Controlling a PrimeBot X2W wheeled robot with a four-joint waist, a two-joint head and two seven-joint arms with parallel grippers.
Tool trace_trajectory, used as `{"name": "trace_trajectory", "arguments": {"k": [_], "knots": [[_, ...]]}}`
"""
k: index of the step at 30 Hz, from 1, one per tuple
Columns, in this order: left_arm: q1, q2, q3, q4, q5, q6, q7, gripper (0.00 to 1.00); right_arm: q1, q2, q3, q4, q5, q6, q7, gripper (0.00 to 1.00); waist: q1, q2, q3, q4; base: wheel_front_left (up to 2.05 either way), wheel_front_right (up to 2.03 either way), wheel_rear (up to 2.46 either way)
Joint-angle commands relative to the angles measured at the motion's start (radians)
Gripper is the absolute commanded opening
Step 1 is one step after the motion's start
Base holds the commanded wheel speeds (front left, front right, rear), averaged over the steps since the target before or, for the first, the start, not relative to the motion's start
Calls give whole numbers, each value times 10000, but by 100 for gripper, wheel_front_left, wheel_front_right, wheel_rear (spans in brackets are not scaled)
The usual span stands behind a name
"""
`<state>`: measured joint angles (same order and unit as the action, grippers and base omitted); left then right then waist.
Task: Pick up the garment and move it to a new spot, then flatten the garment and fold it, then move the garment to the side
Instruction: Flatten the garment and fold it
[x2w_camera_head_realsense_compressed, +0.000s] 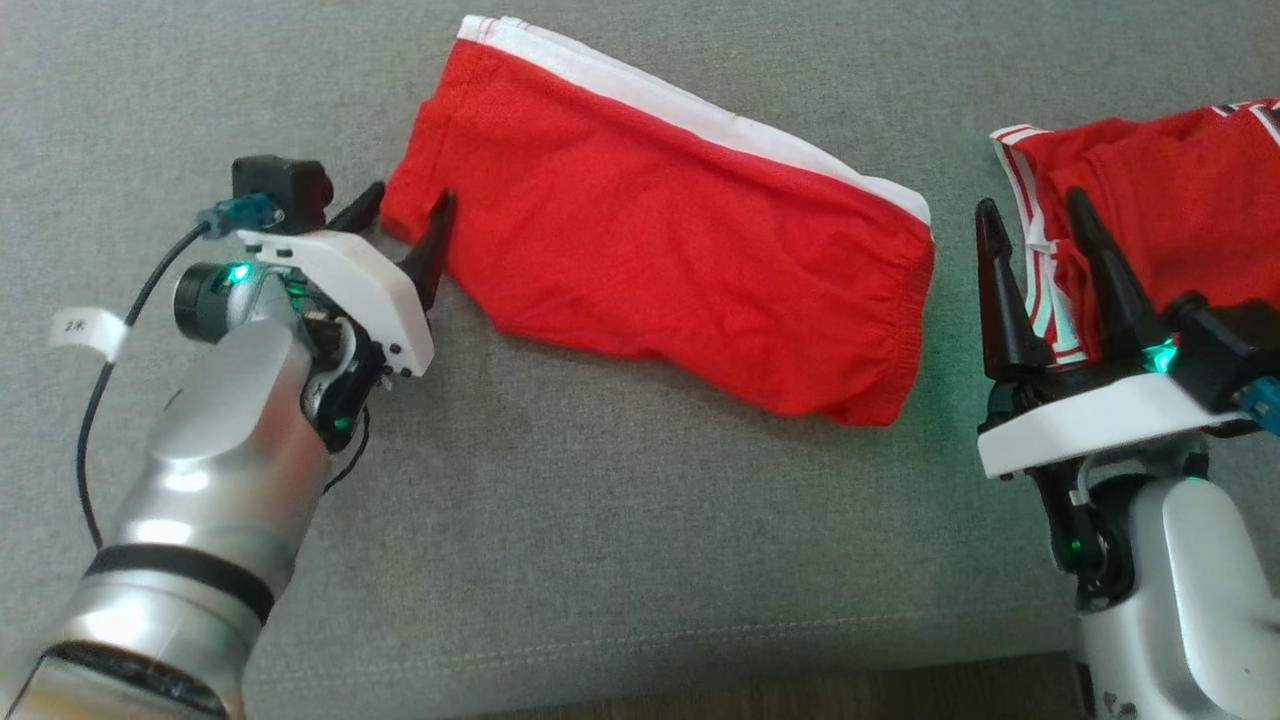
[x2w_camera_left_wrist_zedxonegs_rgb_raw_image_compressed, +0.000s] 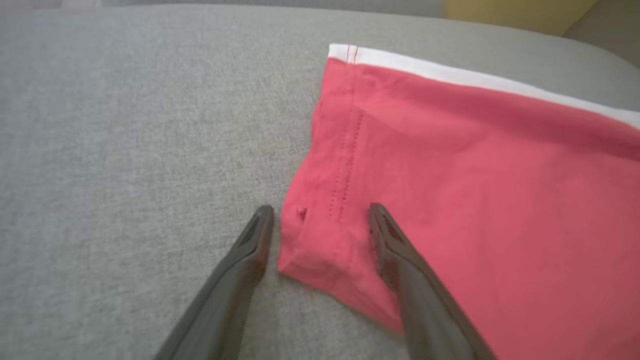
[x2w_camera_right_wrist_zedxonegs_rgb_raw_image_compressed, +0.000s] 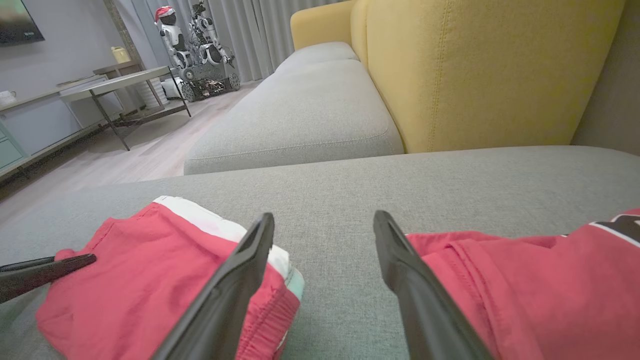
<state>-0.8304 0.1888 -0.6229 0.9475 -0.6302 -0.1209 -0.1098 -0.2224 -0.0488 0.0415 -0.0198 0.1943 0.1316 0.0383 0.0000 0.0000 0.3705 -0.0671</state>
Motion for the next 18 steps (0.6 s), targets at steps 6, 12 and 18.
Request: {"name": "trace_trajectory", "arguments": {"k": [6, 12, 18], "knots": [[-681, 40, -408, 534, -418, -91, 643, 47, -272, -14, 213, -269, 178, -9, -136, 100, 0, 0, 11, -76, 0, 0, 0], [-622, 213, -1002, 352, -1028, -95, 763, 0, -316, -14, 248, -203, 323, -9, -165, 100, 0, 0, -34, -92, 0, 0, 0], [-350, 432, -904, 448, -1409, -96, -39, 0, -190, -14, 160, -142, 322, -9, -136, 100, 0, 0, -262, -11, 0, 0, 0]]}}
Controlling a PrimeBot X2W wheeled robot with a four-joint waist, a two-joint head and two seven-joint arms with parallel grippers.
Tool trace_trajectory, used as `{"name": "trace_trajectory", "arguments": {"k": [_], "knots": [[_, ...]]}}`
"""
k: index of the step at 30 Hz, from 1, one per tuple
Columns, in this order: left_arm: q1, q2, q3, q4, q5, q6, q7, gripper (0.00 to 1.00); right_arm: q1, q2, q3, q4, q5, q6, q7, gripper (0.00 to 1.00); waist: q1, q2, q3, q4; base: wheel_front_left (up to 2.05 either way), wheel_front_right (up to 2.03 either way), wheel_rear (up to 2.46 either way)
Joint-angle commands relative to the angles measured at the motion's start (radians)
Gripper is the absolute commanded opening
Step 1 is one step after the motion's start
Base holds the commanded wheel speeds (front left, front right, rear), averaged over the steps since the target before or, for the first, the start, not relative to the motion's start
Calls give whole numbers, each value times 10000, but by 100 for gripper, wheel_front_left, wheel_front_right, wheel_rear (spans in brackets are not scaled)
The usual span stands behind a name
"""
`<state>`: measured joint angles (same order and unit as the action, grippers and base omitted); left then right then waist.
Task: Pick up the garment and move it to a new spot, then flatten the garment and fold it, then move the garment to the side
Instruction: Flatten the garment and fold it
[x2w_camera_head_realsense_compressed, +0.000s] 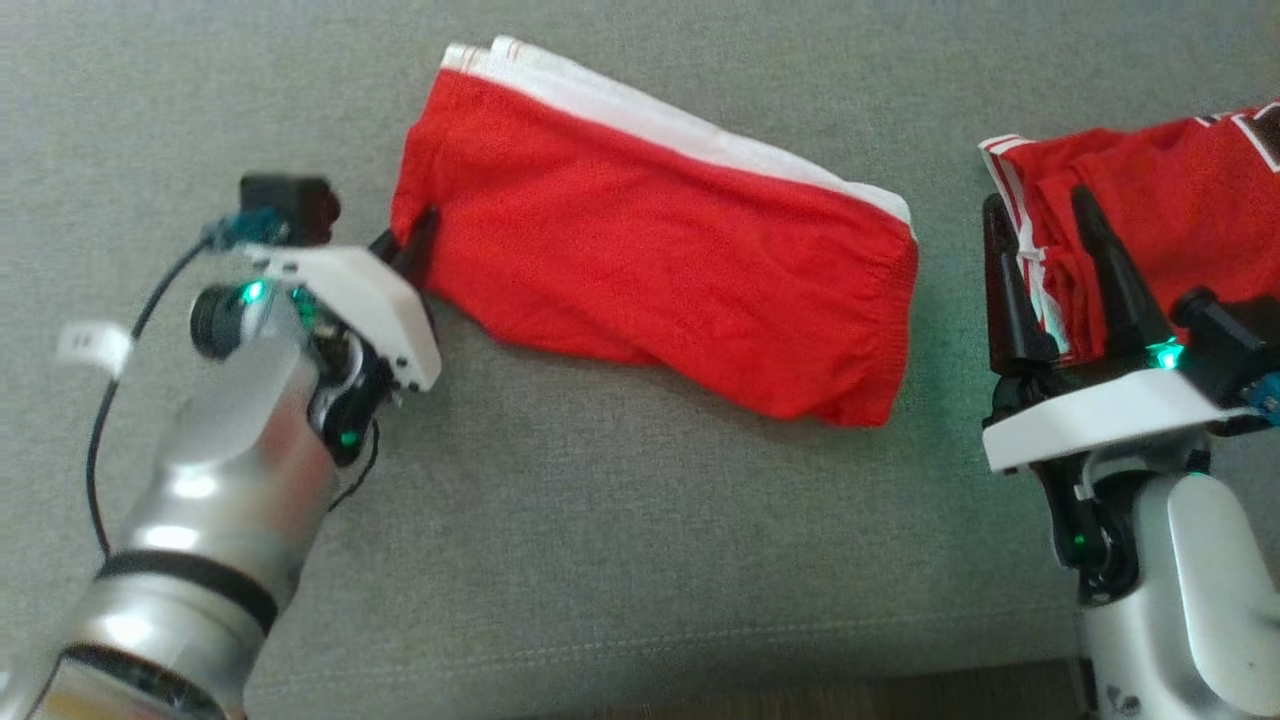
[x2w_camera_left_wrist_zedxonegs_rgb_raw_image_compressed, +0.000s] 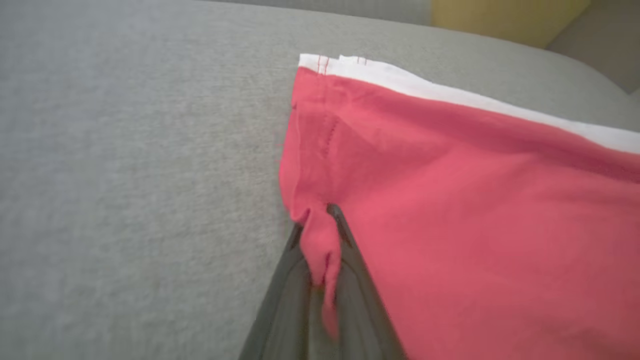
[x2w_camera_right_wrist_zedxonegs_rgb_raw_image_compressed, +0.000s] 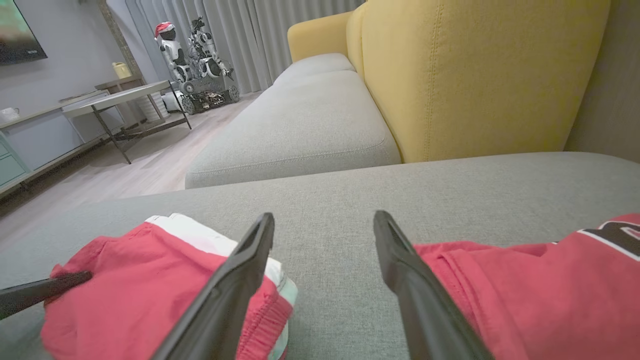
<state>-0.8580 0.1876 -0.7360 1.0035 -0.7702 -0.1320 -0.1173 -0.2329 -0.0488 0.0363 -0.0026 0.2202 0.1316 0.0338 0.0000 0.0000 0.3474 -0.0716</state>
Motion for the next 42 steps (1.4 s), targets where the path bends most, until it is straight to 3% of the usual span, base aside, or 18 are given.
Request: {"name": "trace_trajectory", "arguments": {"k": [1, 8, 15, 16, 17, 18, 24, 27, 32, 42], "knots": [[52, 458, 308, -103, -73, 18, -226, 0, -32, -14, 181, -305, 57, -9, -76, 100, 0, 0, -110, 80, 0, 0, 0], [1838, 566, 811, -782, -400, 499, -1292, 0, 358, -14, 42, -292, 2, -9, 203, 100, 0, 0, -757, 512, 0, 0, 0], [3872, 873, 1197, -3020, -367, 1527, -1426, 0, 725, -14, -2, -460, -100, -9, 570, 100, 0, 0, -1171, 815, 0, 0, 0], [4060, 908, 1247, -3302, -389, 1662, -1428, 37, 753, -14, 14, -466, -110, -9, 603, 100, 0, 0, -1206, 819, 0, 0, 0], [4231, 956, 1322, -3591, -397, 1809, -1431, 96, 779, -14, 34, -472, -131, -9, 631, 100, 0, 0, -1239, 820, 0, 0, 0], [4378, 1021, 1398, -3886, -350, 1996, -1434, 100, 801, -14, 57, -484, -166, -9, 648, 100, 0, 0, -1271, 822, 0, 0, 0], [5171, 1487, 2644, -6709, 956, 3307, -1442, 100, 907, -14, 121, -596, -392, -9, 673, 100, 0, 0, -1564, 890, 0, 0, 0], [5674, 1704, 3159, -8121, 1933, 3720, -1443, 100, 988, -14, 97, -656, -550, -9, 720, 100, 0, 0, -1735, 950, 0, 0, 0], [6387, 1991, 3321, -9378, 2760, 3837, -1444, 100, 1204, -14, 60, -797, -798, -9, 822, 100, 0, 0, -1976, 1017, 0, 0, 0], [6749, 2297, 3241, -9740, 2868, 3944, -1232, 100, 1458, -14, -4, -995, -784, -9, 922, 100, 0, 0, -2071, 1006, 0, 0, 0]]}}
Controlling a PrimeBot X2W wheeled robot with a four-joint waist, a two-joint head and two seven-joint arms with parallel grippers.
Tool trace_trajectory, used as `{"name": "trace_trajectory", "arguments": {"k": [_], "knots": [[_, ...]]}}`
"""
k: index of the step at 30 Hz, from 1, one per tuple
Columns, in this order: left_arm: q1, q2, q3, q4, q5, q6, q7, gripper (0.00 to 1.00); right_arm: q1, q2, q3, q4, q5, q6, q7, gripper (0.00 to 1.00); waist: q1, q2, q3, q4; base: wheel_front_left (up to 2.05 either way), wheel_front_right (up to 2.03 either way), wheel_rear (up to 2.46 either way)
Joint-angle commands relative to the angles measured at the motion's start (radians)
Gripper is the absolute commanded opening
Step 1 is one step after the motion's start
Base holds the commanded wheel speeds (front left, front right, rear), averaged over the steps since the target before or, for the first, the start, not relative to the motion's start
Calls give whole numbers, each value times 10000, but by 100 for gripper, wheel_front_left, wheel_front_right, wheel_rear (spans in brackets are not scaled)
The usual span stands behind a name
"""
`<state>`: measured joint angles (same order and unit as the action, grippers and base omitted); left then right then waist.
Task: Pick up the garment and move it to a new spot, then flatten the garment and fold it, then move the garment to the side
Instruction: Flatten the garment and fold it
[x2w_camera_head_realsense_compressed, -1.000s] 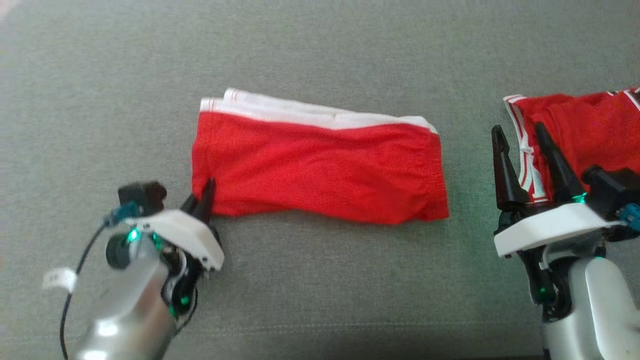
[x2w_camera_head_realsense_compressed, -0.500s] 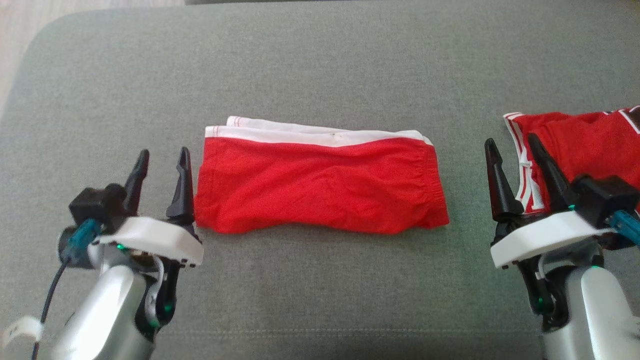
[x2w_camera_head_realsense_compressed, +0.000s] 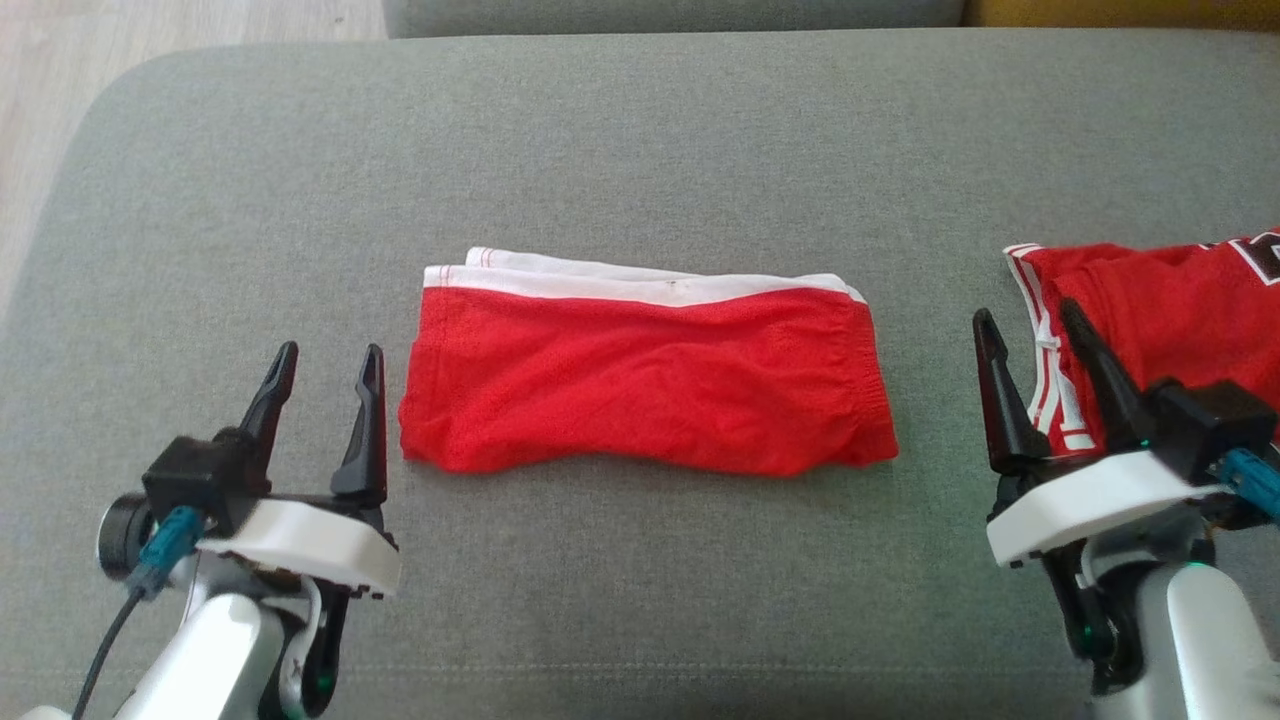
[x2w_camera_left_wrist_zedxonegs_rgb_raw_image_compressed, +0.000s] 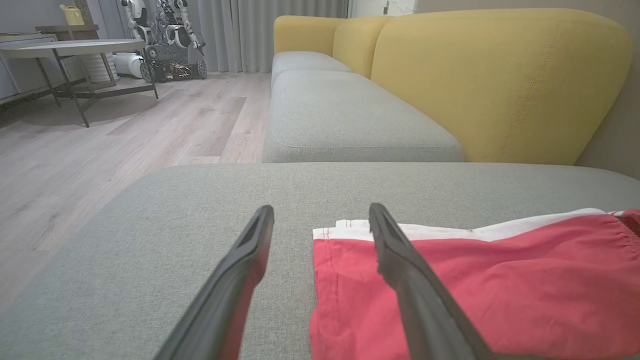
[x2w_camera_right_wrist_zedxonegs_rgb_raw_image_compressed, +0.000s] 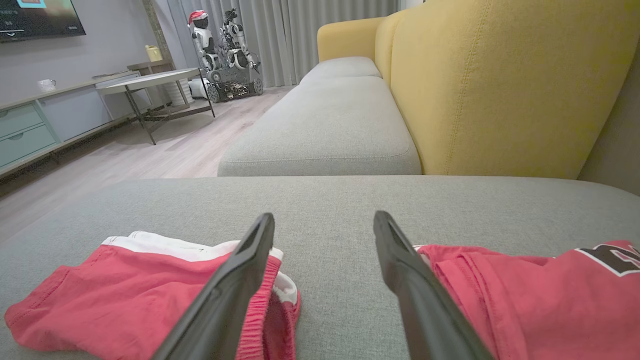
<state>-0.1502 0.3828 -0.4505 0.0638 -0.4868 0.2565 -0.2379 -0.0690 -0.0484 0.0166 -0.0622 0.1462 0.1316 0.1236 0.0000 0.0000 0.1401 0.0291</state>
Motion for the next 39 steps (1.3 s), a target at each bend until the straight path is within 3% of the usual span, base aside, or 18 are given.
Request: {"name": "trace_trajectory", "arguments": {"k": [1, 13, 22, 26, 31, 38, 39], "knots": [[-314, 344, 377, -352, 14, 63, 1, 100, -179, -18, 189, -405, -39, -9, 27, 100, 0, 0, 2, -1, 0, 0, 0], [-468, 284, 282, -338, -17, 70, 21, 100, -653, -18, 394, 58, -33, -9, 143, 100, 0, 0, 203, 133, 0, 0, 0], [-929, 97, 87, -260, 161, -21, -48, 100, -2117, -18, 2009, 2738, 213, -9, 327, 100, 0, 0, 765, 485, 0, 0, 0], [-1088, -25, 22, -141, 215, -109, -103, 100, -2567, -20, 1578, 4041, -39, -9, 75, 100, 0, 0, 951, 681, 0, 0, 0], [-1199, -92, 89, -34, 264, -179, -166, 100, -2627, -35, 1106, 4734, -230, -9, -127, 100, 0, 0, 1103, 753, 0, 0, 0], [-1328, -196, 183, -29, 322, -267, -209, 100, -2900, -30, 1311, 5620, 208, -9, 531, 99, 0, 0, 1322, 748, 0, 0, 0], [-1344, -211, 188, -22, 337, -279, -212, 100, -2938, -29, 1347, 5684, 322, -9, 611, 45, 0, 0, 1329, 747, 0, 0, 0]]}}
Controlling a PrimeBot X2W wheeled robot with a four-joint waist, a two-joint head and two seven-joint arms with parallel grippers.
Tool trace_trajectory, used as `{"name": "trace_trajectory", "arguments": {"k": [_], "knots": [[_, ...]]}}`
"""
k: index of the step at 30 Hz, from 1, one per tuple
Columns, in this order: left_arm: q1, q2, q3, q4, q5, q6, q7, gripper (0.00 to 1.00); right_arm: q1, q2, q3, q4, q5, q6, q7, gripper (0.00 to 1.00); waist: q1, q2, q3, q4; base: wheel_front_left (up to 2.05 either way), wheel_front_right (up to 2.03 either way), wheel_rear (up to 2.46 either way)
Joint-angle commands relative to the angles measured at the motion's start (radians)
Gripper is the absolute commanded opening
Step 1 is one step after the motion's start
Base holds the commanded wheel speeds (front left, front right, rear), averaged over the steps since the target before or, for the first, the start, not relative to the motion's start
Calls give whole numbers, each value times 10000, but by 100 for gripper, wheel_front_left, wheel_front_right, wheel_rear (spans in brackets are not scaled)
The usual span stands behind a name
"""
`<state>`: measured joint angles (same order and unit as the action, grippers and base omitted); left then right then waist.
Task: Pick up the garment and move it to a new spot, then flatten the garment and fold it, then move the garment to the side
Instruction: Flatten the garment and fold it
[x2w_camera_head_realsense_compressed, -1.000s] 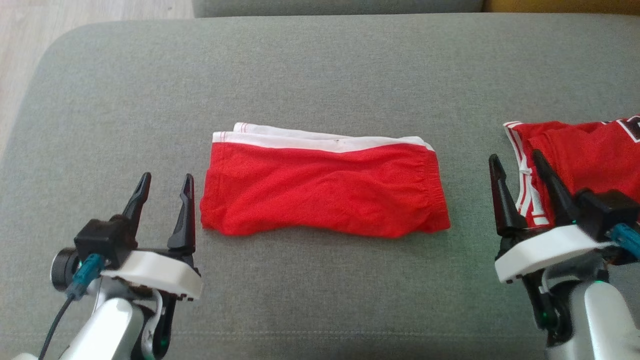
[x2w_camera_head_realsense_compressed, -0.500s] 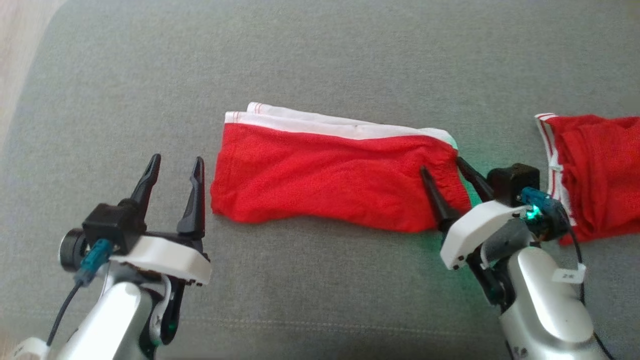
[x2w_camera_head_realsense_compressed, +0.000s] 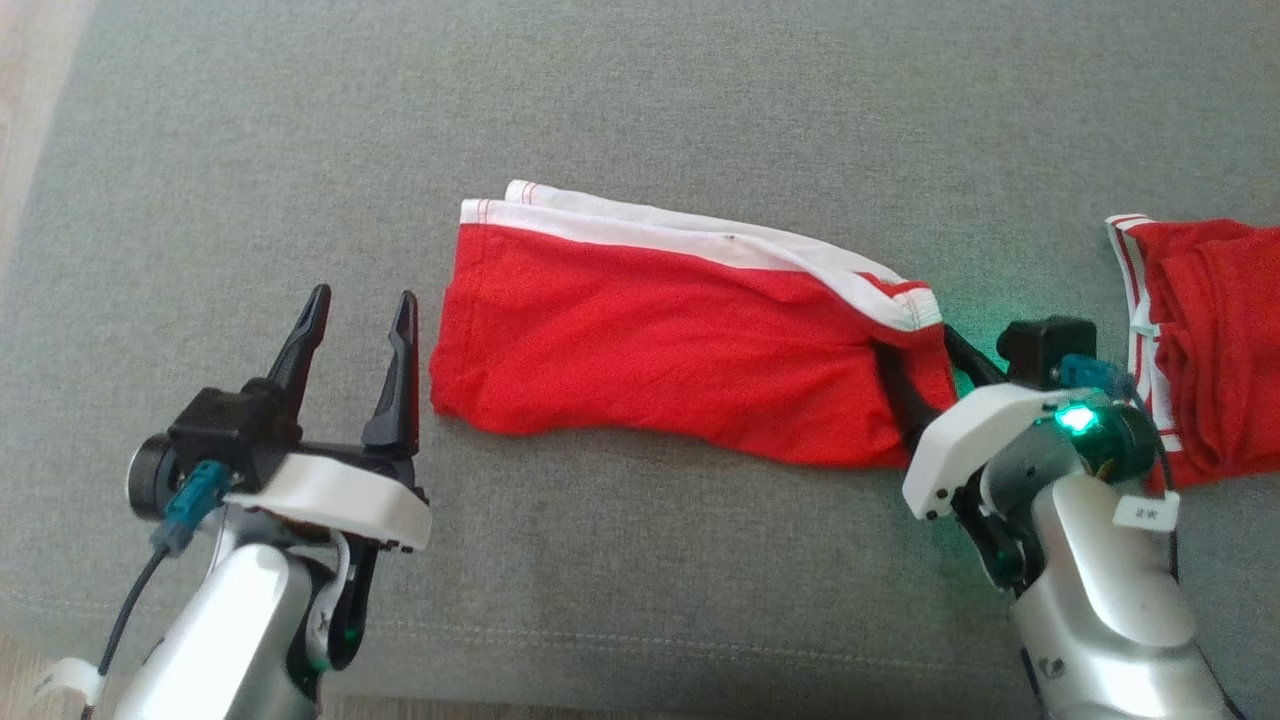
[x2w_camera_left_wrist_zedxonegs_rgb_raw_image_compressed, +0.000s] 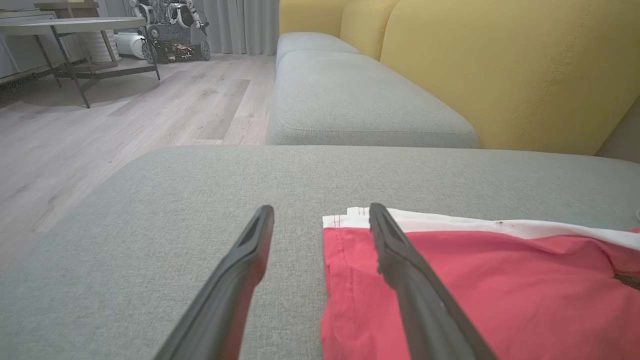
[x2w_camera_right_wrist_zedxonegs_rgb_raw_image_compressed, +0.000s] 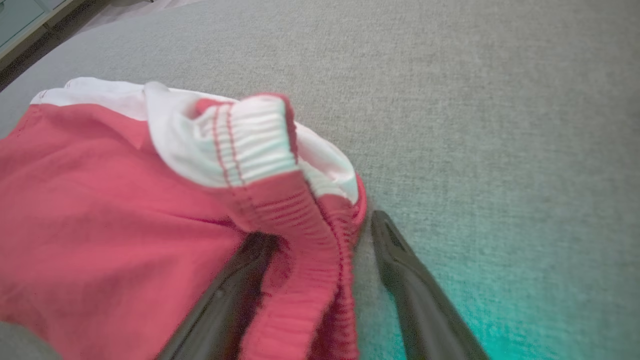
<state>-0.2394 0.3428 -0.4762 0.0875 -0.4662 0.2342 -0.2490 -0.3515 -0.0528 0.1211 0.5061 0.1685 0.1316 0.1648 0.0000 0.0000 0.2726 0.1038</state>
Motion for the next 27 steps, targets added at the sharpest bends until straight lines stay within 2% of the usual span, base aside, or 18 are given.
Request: {"name": "trace_trajectory", "arguments": {"k": [1, 2, 6, 12, 17, 23, 24, 27], "knots": [[-462, 175, 454, -252, 144, -68, -104, 100, -139, 16, 326, 31, 206, -9, 280, 9, 0, 0, 5, -2, 0, 0, 0], [-465, 164, 467, -243, 156, -75, -107, 100, -162, 15, 346, 20, 274, -9, 328, 0, 0, 0, -2, -8, 0, 0, 0], [-421, 140, 524, -214, 178, -76, -114, 100, -98, -55, 275, -160, 515, -9, 458, 0, 0, 0, -69, -62, 0, 0, 0], [-231, 160, 574, -335, 248, -16, -120, 100, 250, -646, -55, -697, 960, -9, 789, 0, 0, 0, -244, -174, 0, 0, 0], [-123, 181, 609, -445, 249, 34, -122, 100, 385, -979, 226, -1430, 1746, -9, 1417, 0, 0, 0, -347, -240, 0, 0, 0], [-27, 239, 649, -506, 289, 141, -123, 100, 154, -975, 307, -3084, 4445, -9, 3382, 0, 0, 0, -465, -308, 0, 0, 0], [-10, 247, 648, -532, 299, 183, -121, 100, 84, -837, 121, -3639, 5409, -9, 4293, 0, 0, 0, -515, -262, 0, 0, 0], [-15, 257, 643, -569, 294, 216, -109, 100, -69, -479, -233, -4128, 6569, -9, 5479, 0, 0, 0, -560, -118, 0, 0, 0]]}}
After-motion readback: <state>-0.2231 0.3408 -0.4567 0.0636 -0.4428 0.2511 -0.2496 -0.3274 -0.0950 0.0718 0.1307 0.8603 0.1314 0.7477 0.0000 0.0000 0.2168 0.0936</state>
